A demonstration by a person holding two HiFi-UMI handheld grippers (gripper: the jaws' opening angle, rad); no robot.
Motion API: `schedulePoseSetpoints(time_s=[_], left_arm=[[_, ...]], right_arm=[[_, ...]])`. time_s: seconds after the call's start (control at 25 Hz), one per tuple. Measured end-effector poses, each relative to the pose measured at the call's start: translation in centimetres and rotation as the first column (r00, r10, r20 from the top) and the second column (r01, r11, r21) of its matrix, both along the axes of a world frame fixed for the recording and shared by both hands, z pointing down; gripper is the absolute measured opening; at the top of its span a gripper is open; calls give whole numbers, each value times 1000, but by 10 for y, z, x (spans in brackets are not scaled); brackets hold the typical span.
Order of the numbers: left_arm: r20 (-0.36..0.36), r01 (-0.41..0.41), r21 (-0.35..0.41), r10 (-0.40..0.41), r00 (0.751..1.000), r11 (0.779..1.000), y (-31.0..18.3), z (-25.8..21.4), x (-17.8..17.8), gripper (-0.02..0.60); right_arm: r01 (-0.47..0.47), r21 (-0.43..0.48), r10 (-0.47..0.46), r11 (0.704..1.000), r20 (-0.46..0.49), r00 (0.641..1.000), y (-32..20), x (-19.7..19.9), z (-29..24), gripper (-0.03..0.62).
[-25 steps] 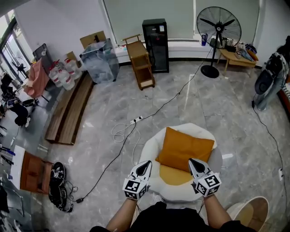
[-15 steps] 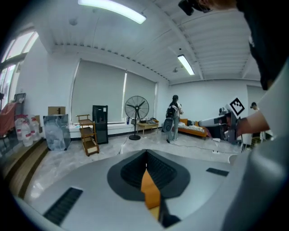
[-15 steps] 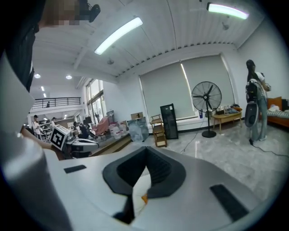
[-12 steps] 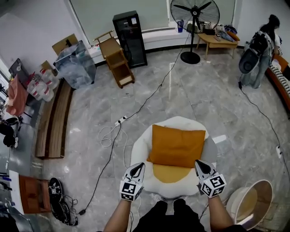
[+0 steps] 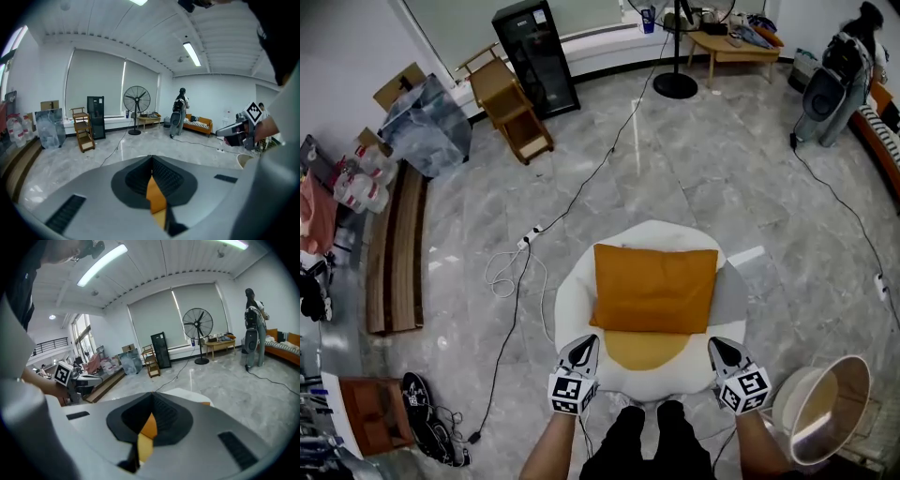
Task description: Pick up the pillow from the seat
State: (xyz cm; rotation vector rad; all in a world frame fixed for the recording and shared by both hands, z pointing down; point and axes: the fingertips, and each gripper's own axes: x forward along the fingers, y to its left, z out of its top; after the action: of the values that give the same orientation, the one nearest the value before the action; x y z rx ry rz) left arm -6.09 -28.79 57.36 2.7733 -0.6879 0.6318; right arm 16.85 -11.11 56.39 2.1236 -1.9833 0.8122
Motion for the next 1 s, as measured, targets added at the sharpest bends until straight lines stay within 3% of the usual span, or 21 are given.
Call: schedulePoseSetpoints(time_s=[0.2, 0.32, 0.36, 0.4, 0.44, 0.48, 0.56, 0.6, 0.72, 1.0], left_arm=[[-15, 18, -83, -20, 1000, 996, -12, 42, 28, 19], [8, 18, -128, -17, 1000, 992, -17, 66, 37, 86], [16, 19, -147, -17, 1000, 989, -18, 74, 39, 149], [24, 26, -165, -22, 999, 986, -19, 82, 41, 239], [32, 41, -175, -36, 999, 984, -20, 91, 42, 322], [37, 61, -179, -55, 998, 982, -23, 99, 41, 367], [34, 102, -188, -97, 995, 977, -32, 117, 41, 465], [34, 116, -202, -111, 993, 973, -36, 128, 43, 523], [82, 131, -245, -114, 990, 961, -39, 163, 45, 594], [184, 156, -262, -110, 977, 952, -45, 234, 40, 595]], right_arm=[[-59, -15, 59, 998, 26, 998, -5, 31, 44, 6], [-87, -59, 89, 994, 32, 996, -1, 43, 72, 11], [-86, -76, 89, 993, 40, 995, 0, 46, 81, 78], [-84, -94, 89, 992, 52, 995, 2, 48, 90, 203], [-85, -110, 92, 990, 61, 994, 4, 51, 100, 273], [-89, -125, 98, 988, 68, 993, 6, 54, 111, 331], [-103, -156, 116, 982, 80, 990, 5, 59, 136, 551], [-112, -176, 128, 978, 80, 989, 4, 62, 149, 591], [-127, -225, 152, 966, 99, 983, 0, 72, 185, 591], [-134, -284, 176, 949, 128, 976, -10, 93, 255, 591]])
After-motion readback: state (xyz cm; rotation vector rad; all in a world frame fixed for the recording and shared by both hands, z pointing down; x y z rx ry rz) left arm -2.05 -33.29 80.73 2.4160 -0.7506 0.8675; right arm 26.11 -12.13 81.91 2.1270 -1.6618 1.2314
